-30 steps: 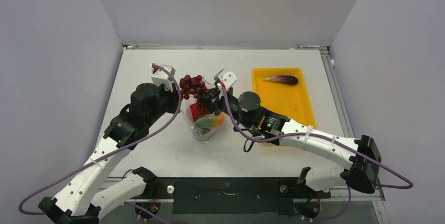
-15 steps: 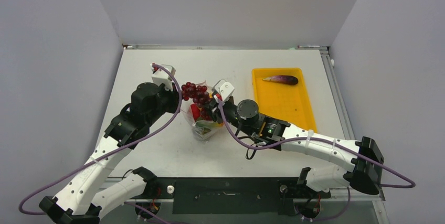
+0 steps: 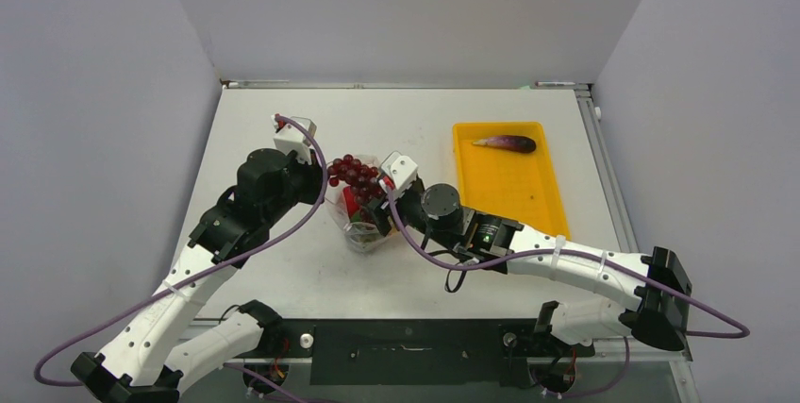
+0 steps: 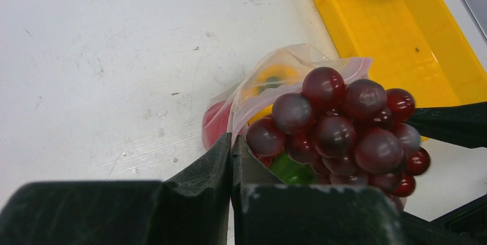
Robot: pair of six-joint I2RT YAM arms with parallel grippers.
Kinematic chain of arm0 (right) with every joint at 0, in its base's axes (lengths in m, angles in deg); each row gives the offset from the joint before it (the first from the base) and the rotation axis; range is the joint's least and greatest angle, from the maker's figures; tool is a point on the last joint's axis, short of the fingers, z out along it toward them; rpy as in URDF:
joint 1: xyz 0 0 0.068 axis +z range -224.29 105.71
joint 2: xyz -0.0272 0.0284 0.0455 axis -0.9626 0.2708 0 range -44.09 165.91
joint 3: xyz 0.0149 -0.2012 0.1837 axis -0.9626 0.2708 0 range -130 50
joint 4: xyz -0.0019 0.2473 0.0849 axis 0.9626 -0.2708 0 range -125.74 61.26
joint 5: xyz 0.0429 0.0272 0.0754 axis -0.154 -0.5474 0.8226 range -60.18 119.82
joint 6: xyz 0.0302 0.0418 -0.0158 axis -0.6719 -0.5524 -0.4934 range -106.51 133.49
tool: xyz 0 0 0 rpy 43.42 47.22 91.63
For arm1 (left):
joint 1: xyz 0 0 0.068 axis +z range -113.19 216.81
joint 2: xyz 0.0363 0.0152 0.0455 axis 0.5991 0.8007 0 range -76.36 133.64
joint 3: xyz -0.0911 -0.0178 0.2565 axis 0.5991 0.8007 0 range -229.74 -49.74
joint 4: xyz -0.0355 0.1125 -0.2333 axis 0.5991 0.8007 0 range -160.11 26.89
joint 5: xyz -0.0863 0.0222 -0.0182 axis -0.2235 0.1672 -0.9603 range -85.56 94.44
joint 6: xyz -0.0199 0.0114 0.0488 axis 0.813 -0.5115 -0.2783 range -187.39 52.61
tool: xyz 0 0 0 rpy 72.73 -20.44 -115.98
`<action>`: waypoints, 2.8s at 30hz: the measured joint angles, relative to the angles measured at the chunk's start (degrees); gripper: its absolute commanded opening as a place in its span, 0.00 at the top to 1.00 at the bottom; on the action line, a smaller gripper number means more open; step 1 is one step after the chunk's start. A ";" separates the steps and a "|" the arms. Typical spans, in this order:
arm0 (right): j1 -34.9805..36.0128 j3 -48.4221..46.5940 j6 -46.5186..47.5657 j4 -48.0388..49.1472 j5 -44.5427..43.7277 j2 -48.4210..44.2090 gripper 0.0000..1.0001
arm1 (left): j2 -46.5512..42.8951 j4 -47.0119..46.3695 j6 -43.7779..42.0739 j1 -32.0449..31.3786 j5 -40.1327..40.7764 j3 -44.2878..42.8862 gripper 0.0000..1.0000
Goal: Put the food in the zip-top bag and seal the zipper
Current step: Place the fake fruit in the zipper food storage bag, then adjust the zipper food storage bag at the center of the board.
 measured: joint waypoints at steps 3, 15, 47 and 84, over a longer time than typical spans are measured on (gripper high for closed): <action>0.46 -0.44 0.07 -0.61 -0.59 0.00 0.34 | 0.00 0.02 -0.02 0.00 0.00 0.00 1.00; 0.98 -4.52 -1.40 -0.92 -3.63 -0.33 0.42 | 0.00 0.02 -0.02 0.00 0.00 0.00 1.00; -1.53 -10.25 -22.29 -18.71 -15.82 4.74 0.60 | 0.11 0.02 -0.02 0.00 -0.02 0.00 1.00; -4.70 -21.33 -16.28 -24.22 -12.26 1.16 0.95 | 1.92 7.65 -0.02 -0.02 -0.44 -9.97 1.00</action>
